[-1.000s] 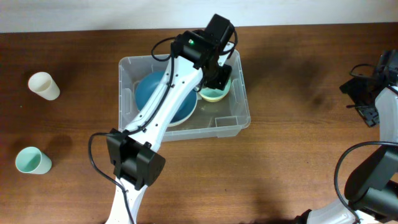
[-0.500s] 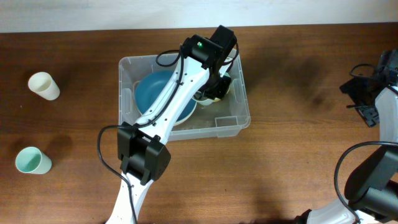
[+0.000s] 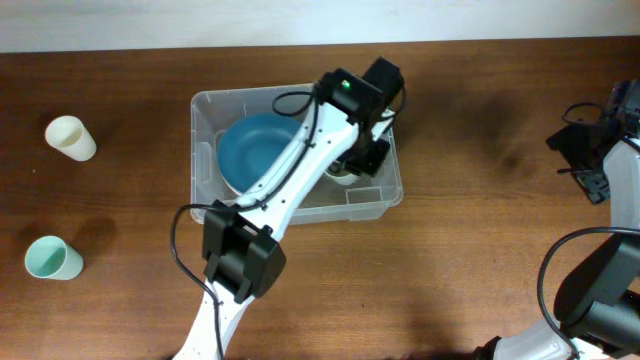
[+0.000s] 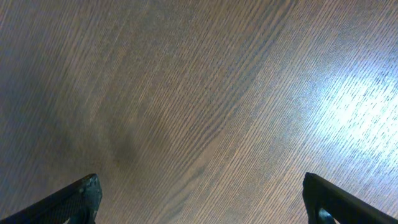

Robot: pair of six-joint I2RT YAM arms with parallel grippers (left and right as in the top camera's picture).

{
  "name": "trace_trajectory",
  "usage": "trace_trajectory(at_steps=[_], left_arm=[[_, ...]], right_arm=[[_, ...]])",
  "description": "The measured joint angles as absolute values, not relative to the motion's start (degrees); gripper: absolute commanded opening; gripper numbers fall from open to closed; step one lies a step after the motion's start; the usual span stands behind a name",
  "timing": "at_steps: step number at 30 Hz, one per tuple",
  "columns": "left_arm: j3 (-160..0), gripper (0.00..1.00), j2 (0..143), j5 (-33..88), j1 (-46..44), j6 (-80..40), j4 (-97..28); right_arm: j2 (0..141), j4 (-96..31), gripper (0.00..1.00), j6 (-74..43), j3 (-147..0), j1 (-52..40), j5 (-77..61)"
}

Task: Pack container
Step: 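Carry the gray cup into the bin and set it beside the bowls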

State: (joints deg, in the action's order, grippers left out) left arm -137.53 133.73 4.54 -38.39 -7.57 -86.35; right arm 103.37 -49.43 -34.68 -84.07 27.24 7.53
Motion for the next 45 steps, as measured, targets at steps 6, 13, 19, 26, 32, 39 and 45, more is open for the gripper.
trace_trajectory(at_steps=[6, 13, 19, 26, 32, 39, 45], left_arm=[[-132.8, 0.01, 133.8, 4.5, -38.9, -7.6, -85.9], [-131.5, 0.01, 133.8, 2.7, -38.0, -7.6, -84.7], [-131.5, 0.02, 134.4, 2.2, -36.4, -7.6, -83.3], [-131.3, 0.15, 135.5, 1.9, -36.2, -7.8, -83.2], [-131.3, 0.35, 135.5, 1.7, -36.2, -8.1, -83.0], [-131.3, 0.5, 135.5, -0.3, -36.1, -8.1, -79.9], [-131.4, 0.61, 135.5, -0.3, -33.7, -8.0, -79.2]], right_arm=[[103.4, -49.4, 0.99, -34.7, -84.1, 27.2, 7.5], [103.4, -49.4, 0.99, -34.7, -84.1, 27.2, 7.6], [103.4, -49.4, 0.99, -34.7, -84.1, 27.2, 7.5], [103.4, -49.4, 0.99, -34.7, -84.1, 27.2, 7.5], [103.4, -49.4, 0.99, -34.7, -84.1, 27.2, 7.5], [103.4, -49.4, 0.99, -34.7, -84.1, 27.2, 7.5], [103.4, -49.4, 0.99, -34.7, -84.1, 27.2, 7.6]])
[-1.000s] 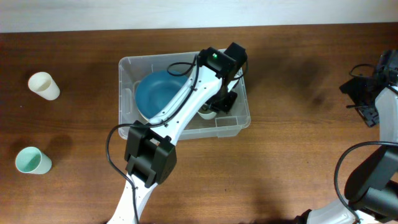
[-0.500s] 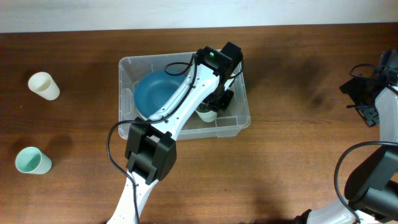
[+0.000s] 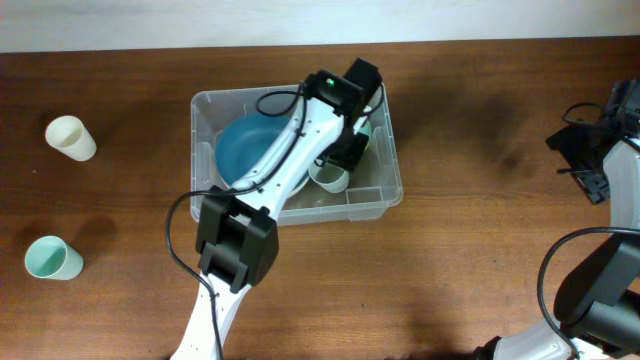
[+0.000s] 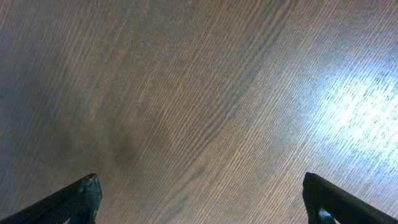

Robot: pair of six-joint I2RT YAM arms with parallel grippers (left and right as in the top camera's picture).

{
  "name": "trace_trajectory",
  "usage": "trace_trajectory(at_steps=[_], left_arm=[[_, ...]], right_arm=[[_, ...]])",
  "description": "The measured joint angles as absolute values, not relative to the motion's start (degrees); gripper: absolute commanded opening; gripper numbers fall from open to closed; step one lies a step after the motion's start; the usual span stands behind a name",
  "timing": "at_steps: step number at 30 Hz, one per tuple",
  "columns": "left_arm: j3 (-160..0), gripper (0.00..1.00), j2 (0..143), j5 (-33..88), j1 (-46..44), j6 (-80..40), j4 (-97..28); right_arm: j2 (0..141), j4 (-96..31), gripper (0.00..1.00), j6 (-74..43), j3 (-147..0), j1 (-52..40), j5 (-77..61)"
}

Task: Pack container
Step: 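Carry the gray cup into the bin and set it beside the bowls, then move the left gripper to the cream cup and grasp its rim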

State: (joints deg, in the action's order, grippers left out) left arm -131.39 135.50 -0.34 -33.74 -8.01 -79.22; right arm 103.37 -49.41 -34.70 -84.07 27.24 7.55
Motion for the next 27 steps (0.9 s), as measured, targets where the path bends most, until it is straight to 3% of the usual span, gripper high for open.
trace_trajectory(at_steps=[25, 27], left_arm=[[-140.6, 0.71, 135.5, -0.9, -26.2, -7.3, -79.2], [-142.3, 0.99, 135.5, -1.0, -24.4, -7.3, -80.0]], right_arm=[[103.4, -49.4, 0.99, -34.7, -84.1, 27.2, 7.5], [103.4, -49.4, 0.99, -34.7, -84.1, 27.2, 7.6]])
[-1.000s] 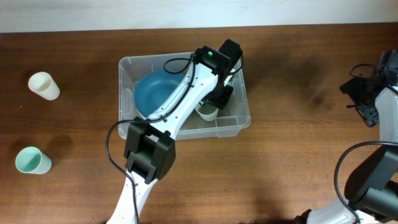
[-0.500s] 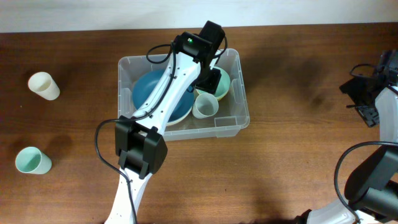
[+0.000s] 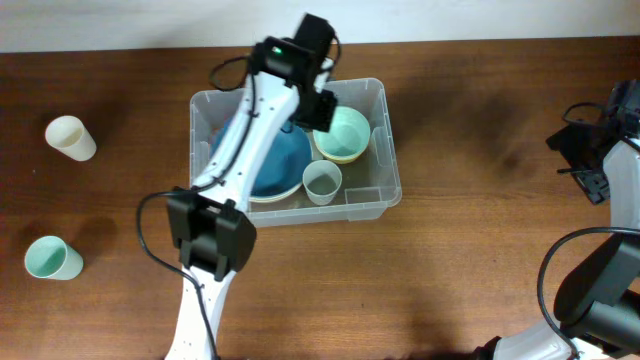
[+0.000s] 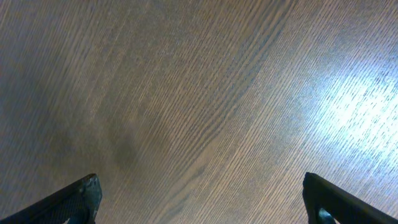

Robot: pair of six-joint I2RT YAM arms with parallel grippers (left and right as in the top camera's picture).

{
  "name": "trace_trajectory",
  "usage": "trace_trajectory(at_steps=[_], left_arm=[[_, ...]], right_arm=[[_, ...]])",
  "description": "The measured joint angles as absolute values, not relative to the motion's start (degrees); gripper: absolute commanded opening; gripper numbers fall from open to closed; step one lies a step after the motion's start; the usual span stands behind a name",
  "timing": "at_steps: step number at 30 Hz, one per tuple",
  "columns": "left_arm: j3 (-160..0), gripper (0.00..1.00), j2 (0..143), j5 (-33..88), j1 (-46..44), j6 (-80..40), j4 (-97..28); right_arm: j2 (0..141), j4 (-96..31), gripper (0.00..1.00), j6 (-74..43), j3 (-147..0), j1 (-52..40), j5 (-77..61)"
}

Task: Pack container
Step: 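Move the left gripper to the cream cup and grasp its rim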

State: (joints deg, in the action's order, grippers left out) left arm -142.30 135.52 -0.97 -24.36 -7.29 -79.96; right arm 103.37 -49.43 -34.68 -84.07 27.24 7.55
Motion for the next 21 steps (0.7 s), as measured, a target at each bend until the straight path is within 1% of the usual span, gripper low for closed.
trace_trajectory(at_steps=[6, 10, 11, 13, 15, 17, 21], left_arm=[[-152.2, 0.99, 135.7, -7.6, -16.0, -7.5, -87.1], [-159.7, 0.99, 135.7, -10.5, -5.3, -10.4, -93.2], [-161.2, 0.99, 135.7, -11.1, -0.6, -11.8, -93.8], [-161.6, 0.99, 135.7, -11.4, 6.9, -13.4, -93.5], [-161.3, 0.99, 135.7, -11.0, 12.2, -14.2, -92.5], [-161.3, 1.0, 136.4, -10.4, 20.9, -14.5, -89.5], [-161.2, 0.99, 140.8, -7.3, 24.5, -13.3, -87.1]], right_arm=[[103.4, -49.4, 0.99, -34.7, -84.1, 27.2, 7.6], [103.4, -49.4, 0.99, -34.7, -84.1, 27.2, 7.5], [103.4, -49.4, 0.99, -34.7, -84.1, 27.2, 7.6], [103.4, -49.4, 0.99, -34.7, -84.1, 27.2, 7.5], [103.4, -49.4, 0.99, -34.7, -84.1, 27.2, 7.5], [103.4, -49.4, 0.99, -34.7, -84.1, 27.2, 7.5], [103.4, -49.4, 0.99, -34.7, -84.1, 27.2, 7.5]])
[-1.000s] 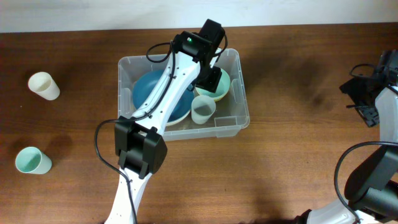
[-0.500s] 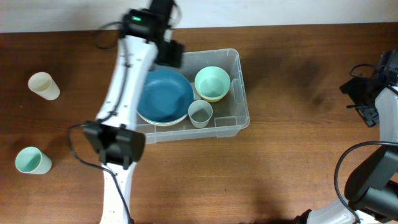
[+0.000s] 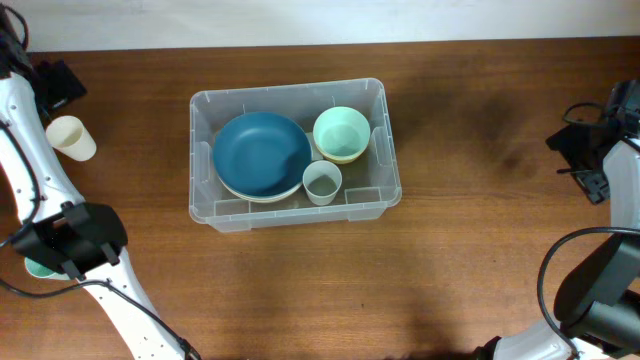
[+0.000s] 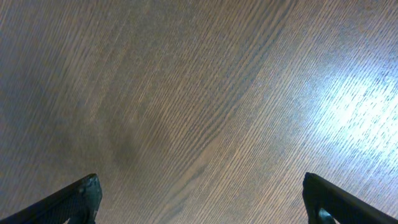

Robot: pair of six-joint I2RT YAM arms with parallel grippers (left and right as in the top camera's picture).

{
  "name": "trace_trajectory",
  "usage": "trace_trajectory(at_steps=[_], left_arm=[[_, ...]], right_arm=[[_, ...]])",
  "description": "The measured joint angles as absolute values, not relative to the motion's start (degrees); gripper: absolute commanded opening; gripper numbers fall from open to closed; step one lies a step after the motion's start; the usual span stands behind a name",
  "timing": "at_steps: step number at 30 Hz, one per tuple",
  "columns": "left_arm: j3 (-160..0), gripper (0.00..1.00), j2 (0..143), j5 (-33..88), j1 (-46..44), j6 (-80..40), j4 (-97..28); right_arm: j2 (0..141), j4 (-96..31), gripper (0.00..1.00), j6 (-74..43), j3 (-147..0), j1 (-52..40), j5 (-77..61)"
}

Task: Pack container
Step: 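Move the left gripper to the cream cup and grasp its rim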

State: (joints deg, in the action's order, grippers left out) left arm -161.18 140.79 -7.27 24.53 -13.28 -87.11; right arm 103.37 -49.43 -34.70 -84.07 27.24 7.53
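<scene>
The clear plastic container (image 3: 294,214) stands mid-table. Inside it lie a blue plate (image 3: 262,152), a pale green bowl (image 3: 341,133) and a small grey-green cup (image 3: 322,182). A cream cup (image 3: 70,138) stands on the table at far left, and a teal cup (image 3: 33,266) shows partly under my left arm's joint. My left gripper (image 3: 62,83) hovers just above the cream cup, and its jaws cannot be made out. My right gripper (image 4: 199,208) is wide open over bare wood at the far right (image 3: 585,150), with nothing between its fingers.
The wooden table (image 3: 480,260) runs to a white wall along the back edge. My left arm's white link (image 3: 30,150) stretches along the left edge past both loose cups. The right arm's cables hang at the right edge.
My left arm was over the container's back rim and is now at the far left edge by the cream cup. The container's contents and the right gripper have not moved.
My left gripper was down in the container's right half, over a small cup. Then it stood higher and the cup stood free at the front wall. Later it was above the back rim, with the green bowl uncovered. Now it is by the cream cup.
</scene>
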Motion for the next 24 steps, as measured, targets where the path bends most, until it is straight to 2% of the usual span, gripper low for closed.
trace_trajectory(at_steps=[11, 24], left_arm=[[-161.0, 0.99, 146.3, -3.6, 24.9, -6.6, -78.2], [-161.0, 0.97, 154.6, -1.7, 24.8, -4.0, -78.6]], right_arm=[[103.4, -49.4, 0.99, -34.7, -84.1, 27.2, 7.6], [103.4, -49.4, 0.99, -34.7, -84.1, 27.2, 7.6]])
